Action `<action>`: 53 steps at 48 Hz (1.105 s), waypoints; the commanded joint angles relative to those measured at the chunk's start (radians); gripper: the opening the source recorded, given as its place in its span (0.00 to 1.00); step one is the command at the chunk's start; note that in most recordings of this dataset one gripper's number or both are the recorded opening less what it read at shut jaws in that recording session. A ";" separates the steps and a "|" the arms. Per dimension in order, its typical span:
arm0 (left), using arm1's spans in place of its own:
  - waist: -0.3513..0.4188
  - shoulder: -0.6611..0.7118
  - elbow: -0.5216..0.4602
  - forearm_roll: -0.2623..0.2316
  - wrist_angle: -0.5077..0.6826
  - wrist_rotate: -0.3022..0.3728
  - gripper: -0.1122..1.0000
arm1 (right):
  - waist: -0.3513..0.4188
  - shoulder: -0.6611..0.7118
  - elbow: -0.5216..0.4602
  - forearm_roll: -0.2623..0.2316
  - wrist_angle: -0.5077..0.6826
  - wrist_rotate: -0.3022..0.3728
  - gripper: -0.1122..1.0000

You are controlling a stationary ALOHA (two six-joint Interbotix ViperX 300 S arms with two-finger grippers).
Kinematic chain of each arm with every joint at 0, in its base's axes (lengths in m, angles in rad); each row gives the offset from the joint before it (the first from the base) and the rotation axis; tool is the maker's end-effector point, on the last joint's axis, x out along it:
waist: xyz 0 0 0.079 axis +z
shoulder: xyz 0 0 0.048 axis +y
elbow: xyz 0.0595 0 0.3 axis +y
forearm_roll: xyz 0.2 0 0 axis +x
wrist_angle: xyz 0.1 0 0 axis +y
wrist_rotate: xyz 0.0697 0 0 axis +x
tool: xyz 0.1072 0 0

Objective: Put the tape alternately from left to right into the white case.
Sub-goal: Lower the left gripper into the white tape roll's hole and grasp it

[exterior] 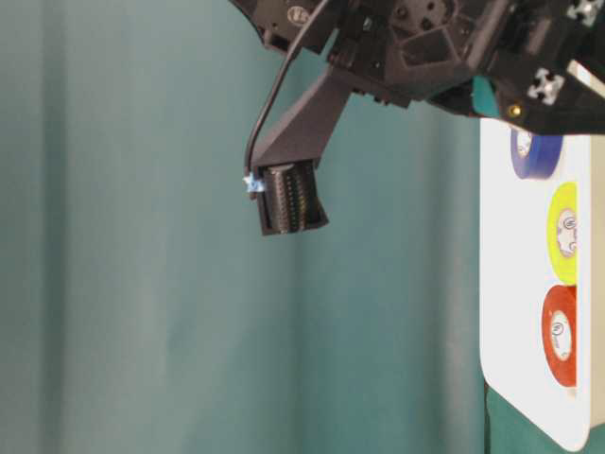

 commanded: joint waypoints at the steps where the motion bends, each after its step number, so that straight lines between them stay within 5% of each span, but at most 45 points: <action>1: -0.003 0.003 -0.018 -0.002 -0.006 0.002 0.83 | 0.003 -0.029 -0.005 -0.003 -0.015 0.000 0.81; 39: -0.003 0.094 -0.021 0.002 -0.037 0.005 0.79 | 0.003 -0.029 0.005 -0.003 -0.031 -0.002 0.81; 43: -0.003 0.094 -0.021 0.002 -0.037 0.006 0.71 | 0.003 -0.029 0.005 -0.003 -0.031 -0.002 0.81; 53: -0.003 0.083 -0.025 0.002 -0.037 0.014 0.22 | 0.003 -0.029 0.006 -0.003 -0.032 -0.002 0.81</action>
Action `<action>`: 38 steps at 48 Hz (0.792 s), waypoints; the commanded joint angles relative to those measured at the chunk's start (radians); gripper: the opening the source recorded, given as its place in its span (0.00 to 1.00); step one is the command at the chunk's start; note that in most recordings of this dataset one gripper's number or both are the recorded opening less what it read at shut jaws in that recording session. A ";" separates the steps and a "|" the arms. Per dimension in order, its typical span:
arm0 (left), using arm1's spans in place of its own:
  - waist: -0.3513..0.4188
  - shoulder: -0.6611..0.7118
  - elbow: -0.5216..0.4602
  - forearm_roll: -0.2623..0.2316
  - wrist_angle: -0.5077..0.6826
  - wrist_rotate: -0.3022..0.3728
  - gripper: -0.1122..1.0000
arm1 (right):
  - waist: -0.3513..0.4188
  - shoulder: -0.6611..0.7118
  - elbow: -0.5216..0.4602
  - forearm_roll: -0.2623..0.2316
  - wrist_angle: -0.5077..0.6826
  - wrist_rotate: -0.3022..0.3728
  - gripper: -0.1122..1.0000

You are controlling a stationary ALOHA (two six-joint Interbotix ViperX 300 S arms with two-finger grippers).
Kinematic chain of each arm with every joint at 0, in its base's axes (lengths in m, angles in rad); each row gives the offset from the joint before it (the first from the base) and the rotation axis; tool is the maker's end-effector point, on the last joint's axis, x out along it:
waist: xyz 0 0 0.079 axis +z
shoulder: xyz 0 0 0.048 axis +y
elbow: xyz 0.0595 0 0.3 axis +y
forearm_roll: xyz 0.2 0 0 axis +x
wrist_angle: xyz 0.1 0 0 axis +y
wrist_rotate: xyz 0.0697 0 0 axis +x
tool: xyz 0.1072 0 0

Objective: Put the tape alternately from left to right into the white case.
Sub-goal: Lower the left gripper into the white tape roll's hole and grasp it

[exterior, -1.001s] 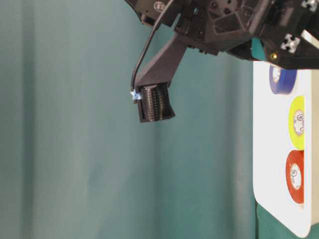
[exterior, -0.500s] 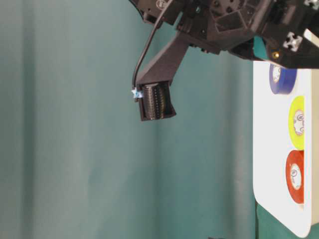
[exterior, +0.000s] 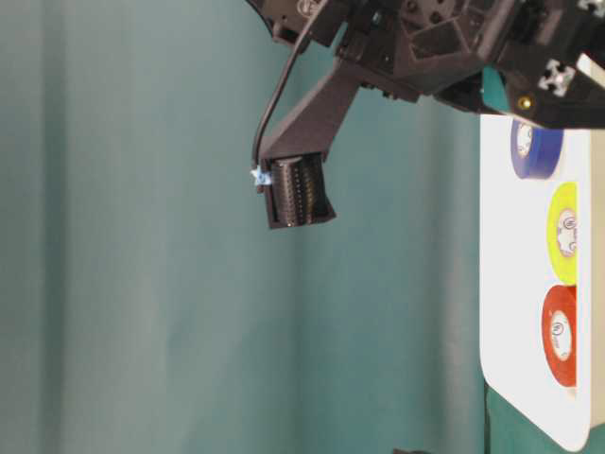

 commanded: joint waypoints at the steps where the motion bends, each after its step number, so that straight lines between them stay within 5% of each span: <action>1: -0.005 -0.014 -0.015 0.000 -0.006 -0.002 0.18 | 0.002 -0.029 -0.009 -0.003 -0.006 -0.002 0.81; 6: -0.005 -0.020 -0.014 0.000 -0.006 -0.002 0.08 | 0.002 -0.031 -0.008 -0.003 -0.006 -0.003 0.81; 22: -0.005 -0.052 -0.018 0.000 0.006 -0.002 0.08 | 0.002 -0.031 -0.008 -0.009 -0.005 -0.003 0.81; 38: -0.005 -0.227 -0.029 0.002 0.109 0.002 0.08 | 0.002 -0.029 -0.006 -0.009 -0.006 -0.003 0.81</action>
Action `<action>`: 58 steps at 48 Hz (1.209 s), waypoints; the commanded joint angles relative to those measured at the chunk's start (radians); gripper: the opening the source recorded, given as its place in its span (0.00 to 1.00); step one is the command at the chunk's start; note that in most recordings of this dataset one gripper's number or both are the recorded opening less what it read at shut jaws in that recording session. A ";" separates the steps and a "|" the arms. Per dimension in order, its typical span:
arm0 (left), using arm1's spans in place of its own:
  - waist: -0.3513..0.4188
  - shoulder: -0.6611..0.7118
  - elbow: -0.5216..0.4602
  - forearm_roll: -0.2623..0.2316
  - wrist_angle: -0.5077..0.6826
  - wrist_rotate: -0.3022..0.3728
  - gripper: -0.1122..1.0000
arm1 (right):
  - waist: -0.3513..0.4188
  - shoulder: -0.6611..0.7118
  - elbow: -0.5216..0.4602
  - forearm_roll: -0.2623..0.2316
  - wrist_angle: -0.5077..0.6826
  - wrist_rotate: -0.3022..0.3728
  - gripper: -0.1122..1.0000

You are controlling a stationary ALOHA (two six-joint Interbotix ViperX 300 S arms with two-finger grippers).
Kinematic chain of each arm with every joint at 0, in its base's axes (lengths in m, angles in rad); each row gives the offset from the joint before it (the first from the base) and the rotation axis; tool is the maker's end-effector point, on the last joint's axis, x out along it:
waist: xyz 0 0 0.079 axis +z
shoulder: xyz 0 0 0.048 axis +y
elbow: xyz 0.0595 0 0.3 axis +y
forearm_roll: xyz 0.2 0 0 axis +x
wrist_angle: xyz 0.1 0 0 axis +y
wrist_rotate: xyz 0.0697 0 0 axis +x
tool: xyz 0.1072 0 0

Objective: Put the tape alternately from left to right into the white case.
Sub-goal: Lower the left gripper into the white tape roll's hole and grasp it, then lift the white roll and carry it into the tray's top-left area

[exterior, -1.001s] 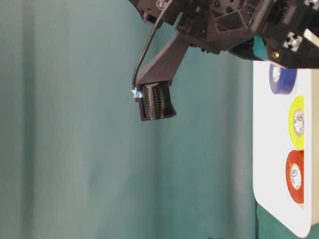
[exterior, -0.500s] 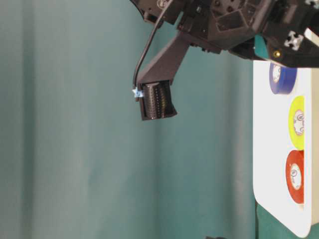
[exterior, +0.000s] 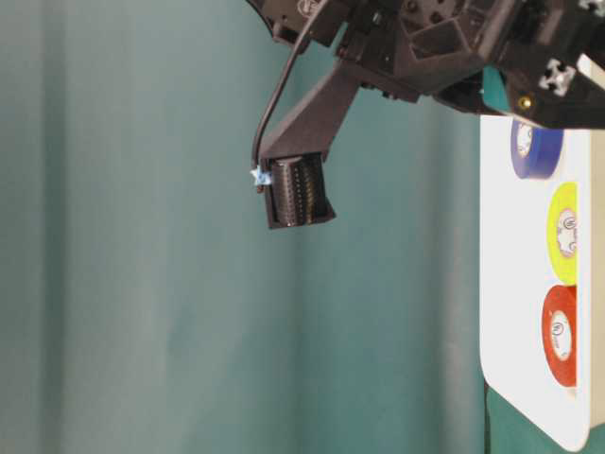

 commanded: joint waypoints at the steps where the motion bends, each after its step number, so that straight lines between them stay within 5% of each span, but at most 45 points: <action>1: -0.002 -0.063 -0.021 0.003 0.020 0.002 0.08 | 0.002 -0.029 -0.006 -0.003 -0.005 0.000 0.81; 21: 0.140 -0.092 -0.023 0.006 0.031 0.025 0.08 | 0.002 -0.029 -0.008 -0.003 -0.005 0.000 0.81; 58: 0.589 -0.017 -0.164 0.006 0.011 0.506 0.08 | 0.002 -0.031 -0.008 -0.003 -0.034 0.000 0.81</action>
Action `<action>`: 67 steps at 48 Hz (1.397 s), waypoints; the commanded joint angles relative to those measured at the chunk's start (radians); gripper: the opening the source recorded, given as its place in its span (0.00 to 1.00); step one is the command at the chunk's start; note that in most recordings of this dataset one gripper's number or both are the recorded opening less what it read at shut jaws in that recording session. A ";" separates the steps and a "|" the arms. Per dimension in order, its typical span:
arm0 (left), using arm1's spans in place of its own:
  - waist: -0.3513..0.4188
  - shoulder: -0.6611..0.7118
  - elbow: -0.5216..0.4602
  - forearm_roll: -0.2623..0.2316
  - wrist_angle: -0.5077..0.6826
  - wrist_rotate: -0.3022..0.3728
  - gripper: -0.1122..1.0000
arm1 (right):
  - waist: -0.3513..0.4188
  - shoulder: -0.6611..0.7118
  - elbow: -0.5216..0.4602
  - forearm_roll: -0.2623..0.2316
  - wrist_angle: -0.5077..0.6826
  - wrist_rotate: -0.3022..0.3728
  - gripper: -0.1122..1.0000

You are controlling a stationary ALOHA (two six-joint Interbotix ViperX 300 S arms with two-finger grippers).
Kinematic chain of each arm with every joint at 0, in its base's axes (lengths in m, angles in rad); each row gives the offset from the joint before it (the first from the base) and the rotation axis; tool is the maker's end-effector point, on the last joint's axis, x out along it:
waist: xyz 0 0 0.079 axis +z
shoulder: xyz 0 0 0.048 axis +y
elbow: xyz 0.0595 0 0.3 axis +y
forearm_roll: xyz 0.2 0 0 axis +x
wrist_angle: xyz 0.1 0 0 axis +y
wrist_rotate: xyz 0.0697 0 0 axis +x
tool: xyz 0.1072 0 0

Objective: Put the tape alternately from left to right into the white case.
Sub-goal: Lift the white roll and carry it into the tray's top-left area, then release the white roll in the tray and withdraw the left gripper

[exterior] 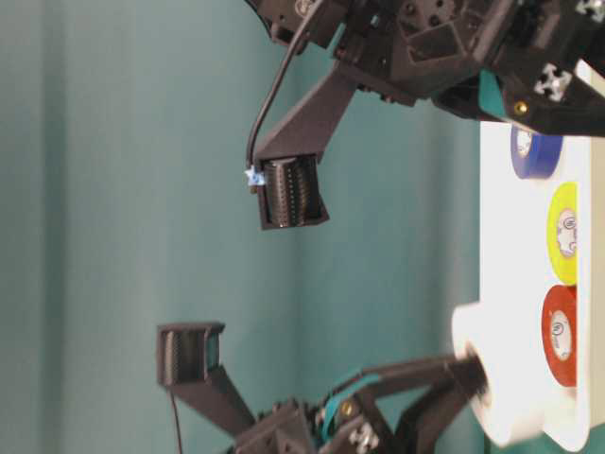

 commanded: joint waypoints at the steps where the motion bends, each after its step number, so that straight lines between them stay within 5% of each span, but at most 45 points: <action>1: 0.051 0.015 -0.048 0.002 -0.021 0.049 0.08 | 0.005 -0.031 -0.009 -0.003 -0.006 0.000 0.81; 12: 0.144 0.112 -0.146 0.000 -0.032 0.183 0.08 | 0.003 -0.029 -0.009 -0.003 -0.006 0.000 0.81; 37: 0.307 0.318 -0.370 0.002 -0.032 0.209 0.08 | 0.003 -0.031 -0.009 -0.003 -0.006 0.000 0.81; 67: 0.330 0.393 -0.400 0.000 -0.032 0.341 0.08 | 0.003 -0.031 -0.009 -0.029 -0.005 -0.005 0.81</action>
